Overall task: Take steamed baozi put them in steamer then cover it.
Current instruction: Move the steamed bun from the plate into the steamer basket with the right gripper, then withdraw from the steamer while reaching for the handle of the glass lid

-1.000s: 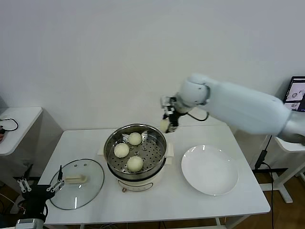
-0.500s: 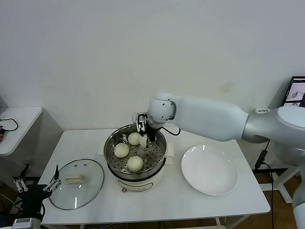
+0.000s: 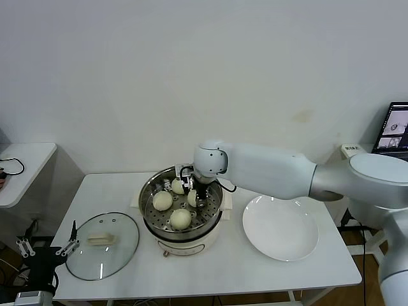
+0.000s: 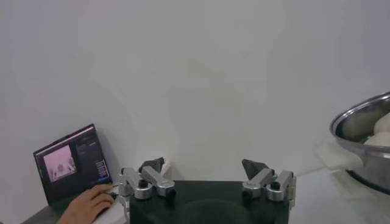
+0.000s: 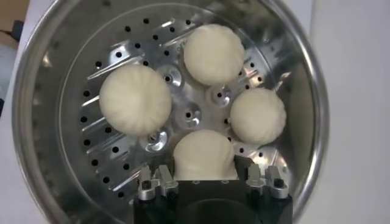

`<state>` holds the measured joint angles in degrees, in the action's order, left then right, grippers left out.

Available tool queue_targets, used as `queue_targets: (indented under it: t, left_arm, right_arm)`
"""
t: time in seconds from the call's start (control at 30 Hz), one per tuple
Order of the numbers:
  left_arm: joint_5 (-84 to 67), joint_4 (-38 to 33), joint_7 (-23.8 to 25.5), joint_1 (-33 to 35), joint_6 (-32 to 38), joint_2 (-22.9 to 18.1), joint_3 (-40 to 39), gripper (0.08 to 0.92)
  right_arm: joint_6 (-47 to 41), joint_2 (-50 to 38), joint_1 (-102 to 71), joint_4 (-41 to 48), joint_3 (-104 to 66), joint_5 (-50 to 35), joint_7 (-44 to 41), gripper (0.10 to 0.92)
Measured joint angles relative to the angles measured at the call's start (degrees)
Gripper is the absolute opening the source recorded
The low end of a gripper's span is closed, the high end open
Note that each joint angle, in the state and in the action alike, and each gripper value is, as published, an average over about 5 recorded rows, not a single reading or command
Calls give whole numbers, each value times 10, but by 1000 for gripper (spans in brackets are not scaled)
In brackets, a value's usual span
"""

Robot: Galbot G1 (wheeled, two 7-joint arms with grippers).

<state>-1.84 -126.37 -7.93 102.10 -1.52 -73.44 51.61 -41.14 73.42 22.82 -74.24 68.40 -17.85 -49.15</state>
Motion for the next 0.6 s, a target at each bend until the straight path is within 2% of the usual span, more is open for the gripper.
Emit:
queue_targets:
  t: [0.13, 0.27, 0.47, 0.6]
  left_arm:
    - [0, 1, 0, 0, 0, 0, 0, 823]
    - [0, 0, 0, -1, 0, 0, 0, 823]
    - [0, 0, 1, -5, 0, 2, 0, 823]
    - [0, 2, 3, -7, 0, 2, -3, 823]
  right_arm:
    - [-2, -2, 1, -3, -4, 2, -2, 752]
    - [-3, -8, 7, -11, -11, -1, -6, 814]
    - [-3, -31, 24, -36, -30, -12, -3, 823]
    - [-3, -62, 25, -68, -52, -29, 30, 823]
